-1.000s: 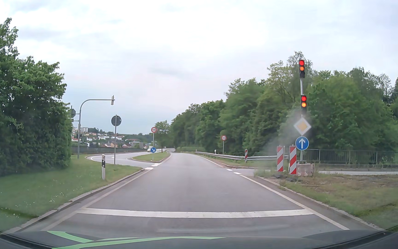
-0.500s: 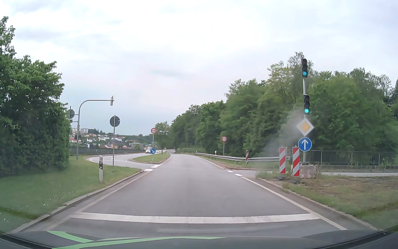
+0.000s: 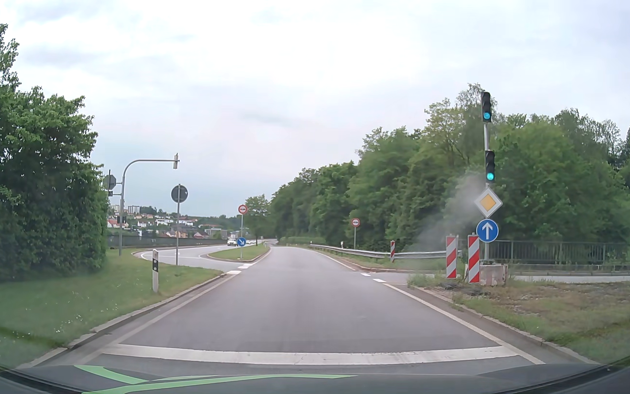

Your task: Follow the waypoints while adhering to traffic rules and regulations

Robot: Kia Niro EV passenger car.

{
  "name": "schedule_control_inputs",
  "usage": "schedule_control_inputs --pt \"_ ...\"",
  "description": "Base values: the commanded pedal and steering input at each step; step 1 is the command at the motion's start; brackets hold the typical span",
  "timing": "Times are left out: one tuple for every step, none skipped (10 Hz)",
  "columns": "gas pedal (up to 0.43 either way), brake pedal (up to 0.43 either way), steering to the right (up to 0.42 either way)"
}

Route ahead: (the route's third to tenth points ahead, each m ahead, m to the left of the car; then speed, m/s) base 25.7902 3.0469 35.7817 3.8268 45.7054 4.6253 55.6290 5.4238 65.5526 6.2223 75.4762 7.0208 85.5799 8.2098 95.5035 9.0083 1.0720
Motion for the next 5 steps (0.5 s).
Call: schedule_control_inputs --pt "0.228 0.000 -0.014" --pt "0.240 0.000 -0.019" --pt "0.260 0.000 -0.023" --pt "0.268 0.000 -0.025" --pt "0.280 0.000 -0.025"
